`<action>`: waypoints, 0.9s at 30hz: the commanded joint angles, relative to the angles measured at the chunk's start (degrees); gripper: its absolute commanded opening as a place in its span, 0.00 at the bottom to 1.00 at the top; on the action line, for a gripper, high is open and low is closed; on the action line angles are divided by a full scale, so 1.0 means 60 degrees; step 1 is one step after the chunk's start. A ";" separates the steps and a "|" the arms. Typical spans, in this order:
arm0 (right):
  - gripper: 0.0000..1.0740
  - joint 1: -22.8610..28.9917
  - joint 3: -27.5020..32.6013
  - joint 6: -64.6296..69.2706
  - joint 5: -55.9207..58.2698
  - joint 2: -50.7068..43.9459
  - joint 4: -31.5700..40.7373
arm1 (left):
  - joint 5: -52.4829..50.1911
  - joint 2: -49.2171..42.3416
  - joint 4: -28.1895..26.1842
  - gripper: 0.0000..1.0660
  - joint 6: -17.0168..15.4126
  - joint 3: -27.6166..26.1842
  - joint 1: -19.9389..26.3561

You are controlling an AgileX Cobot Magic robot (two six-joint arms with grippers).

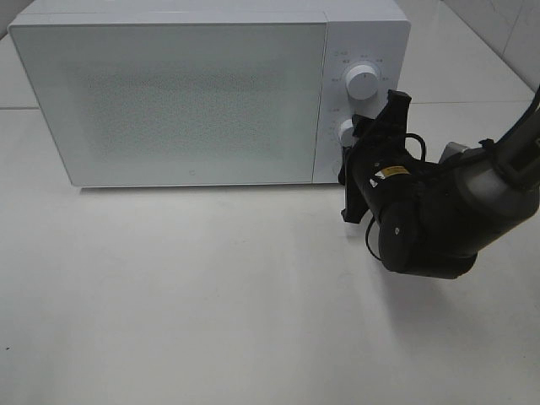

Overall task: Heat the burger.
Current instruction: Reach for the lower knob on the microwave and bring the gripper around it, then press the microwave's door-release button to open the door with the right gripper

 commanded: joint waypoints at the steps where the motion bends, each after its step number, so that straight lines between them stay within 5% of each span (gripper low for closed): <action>1: 0.16 -0.0019 -0.0134 -0.0497 -0.1375 -0.0067 -0.0153 | -0.0029 -0.0201 -0.0095 0.92 -0.0038 0.0029 0.0019; 5: 0.26 -0.0019 -0.0134 -0.0812 -0.1375 -0.0086 -0.0057 | -0.0029 -0.0201 -0.0095 0.92 -0.0038 0.0029 0.0019; 7: 0.43 -0.0019 -0.0134 -0.0917 -0.1356 -0.0181 -0.0010 | -0.0029 -0.0201 -0.0095 0.92 -0.0038 0.0029 0.0019; 10: 0.49 -0.0019 -0.0134 -0.1089 -0.1356 -0.0201 0.0010 | -0.0029 -0.0201 -0.0095 0.92 -0.0038 0.0029 0.0019; 13: 0.75 -0.0019 -0.0038 -0.1662 -0.0764 -0.0401 -0.0334 | -0.0029 -0.0201 -0.0095 0.92 -0.0038 0.0029 0.0019; 27: 0.69 -0.0019 0.1509 -0.3629 0.1585 -0.1518 -0.2588 | -0.0029 -0.0201 -0.0095 0.92 -0.0038 0.0029 0.0019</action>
